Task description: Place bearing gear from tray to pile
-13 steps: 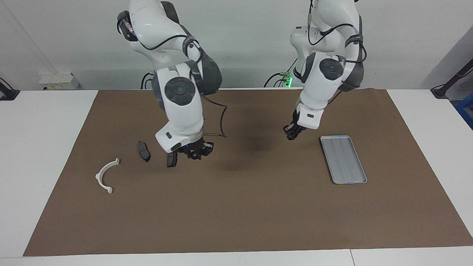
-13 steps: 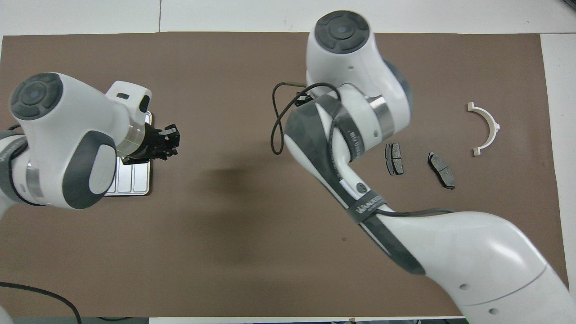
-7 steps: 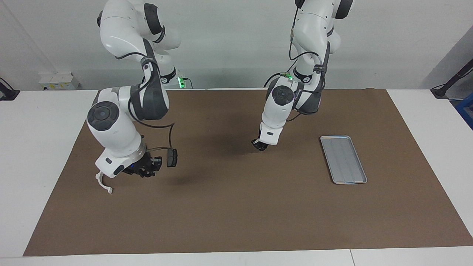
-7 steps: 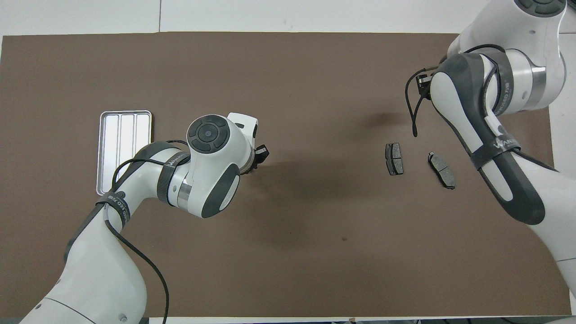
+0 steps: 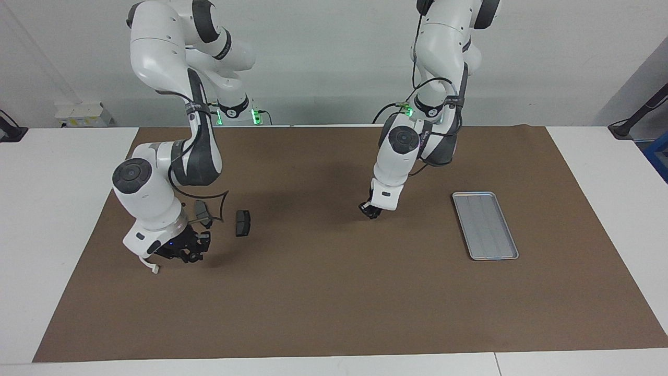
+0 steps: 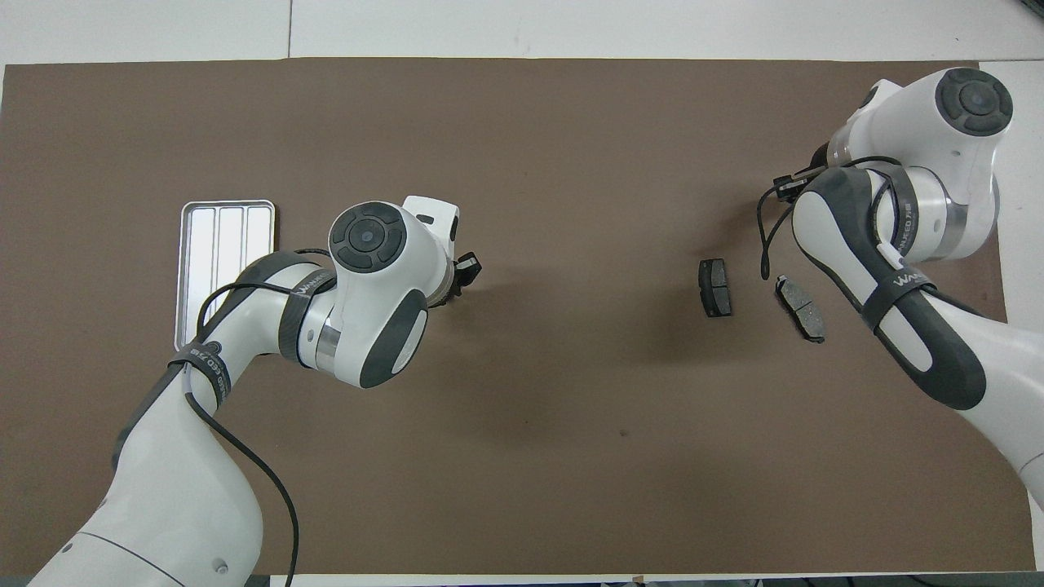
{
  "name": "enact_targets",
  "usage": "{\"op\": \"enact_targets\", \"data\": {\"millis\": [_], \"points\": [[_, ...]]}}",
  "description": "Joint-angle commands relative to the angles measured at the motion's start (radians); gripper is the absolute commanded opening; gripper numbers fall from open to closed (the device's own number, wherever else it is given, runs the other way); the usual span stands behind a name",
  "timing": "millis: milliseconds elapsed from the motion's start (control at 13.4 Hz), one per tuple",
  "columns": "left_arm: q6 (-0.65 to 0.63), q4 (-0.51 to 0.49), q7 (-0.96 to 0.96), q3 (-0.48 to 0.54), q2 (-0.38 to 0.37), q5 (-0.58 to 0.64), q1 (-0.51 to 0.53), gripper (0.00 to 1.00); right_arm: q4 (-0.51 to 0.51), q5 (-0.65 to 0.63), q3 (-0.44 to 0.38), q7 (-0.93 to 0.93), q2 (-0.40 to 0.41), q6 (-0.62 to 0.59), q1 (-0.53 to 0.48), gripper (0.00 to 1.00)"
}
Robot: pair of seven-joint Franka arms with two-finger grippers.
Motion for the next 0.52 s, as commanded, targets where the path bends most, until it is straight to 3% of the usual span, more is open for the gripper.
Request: {"op": "enact_targets", "data": {"millis": [0,299,373,448], "points": [[0.024,-0.005,-0.01,0.003,0.007,0.015,-0.003,0.06,-0.031,-0.002,0.016,-0.05,0.024,0.081,-0.037,0.0],[0.033,-0.006,-0.01,0.003,0.007,0.015,-0.002,0.17,-0.042,-0.002,0.016,-0.041,0.03,0.102,-0.036,0.0],[0.041,-0.012,-0.01,0.004,0.009,0.015,-0.002,0.22,-0.042,-0.002,0.016,-0.039,0.03,0.101,-0.036,0.15],[0.044,-0.018,-0.01,0.004,0.01,0.015,0.0,0.22,-0.042,-0.001,0.016,-0.026,0.029,0.096,-0.031,0.58]]}}
